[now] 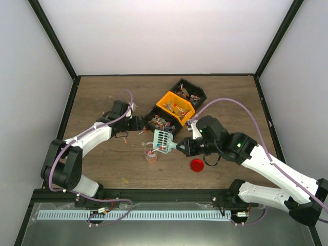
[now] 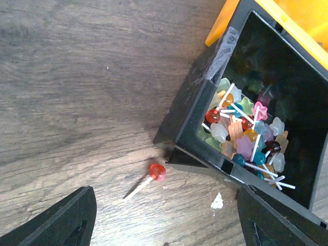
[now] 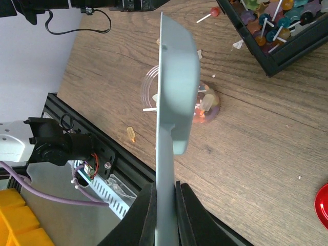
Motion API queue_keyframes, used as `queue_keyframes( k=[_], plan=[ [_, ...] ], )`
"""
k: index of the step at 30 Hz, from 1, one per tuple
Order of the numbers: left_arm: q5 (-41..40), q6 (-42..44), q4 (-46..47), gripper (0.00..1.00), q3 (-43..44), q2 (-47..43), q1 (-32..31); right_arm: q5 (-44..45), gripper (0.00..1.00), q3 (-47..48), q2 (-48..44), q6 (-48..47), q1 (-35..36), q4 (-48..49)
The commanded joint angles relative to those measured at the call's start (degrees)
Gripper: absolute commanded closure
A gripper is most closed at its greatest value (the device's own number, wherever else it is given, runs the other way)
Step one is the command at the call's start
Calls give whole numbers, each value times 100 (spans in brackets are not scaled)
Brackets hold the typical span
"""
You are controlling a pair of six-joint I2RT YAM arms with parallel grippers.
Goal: Pack the candies
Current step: Place the fake candies in the packing bottle.
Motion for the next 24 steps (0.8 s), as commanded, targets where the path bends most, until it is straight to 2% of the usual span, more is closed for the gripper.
queue_keyframes(
  k=[1,24],
  plan=[
    [75,-41,170,23,-99,-48,25,204,99,295,55,-59,72,-161],
    [102,11,215,23,10,124,73,1031,99,1111,700,-218,555,-764]
  ],
)
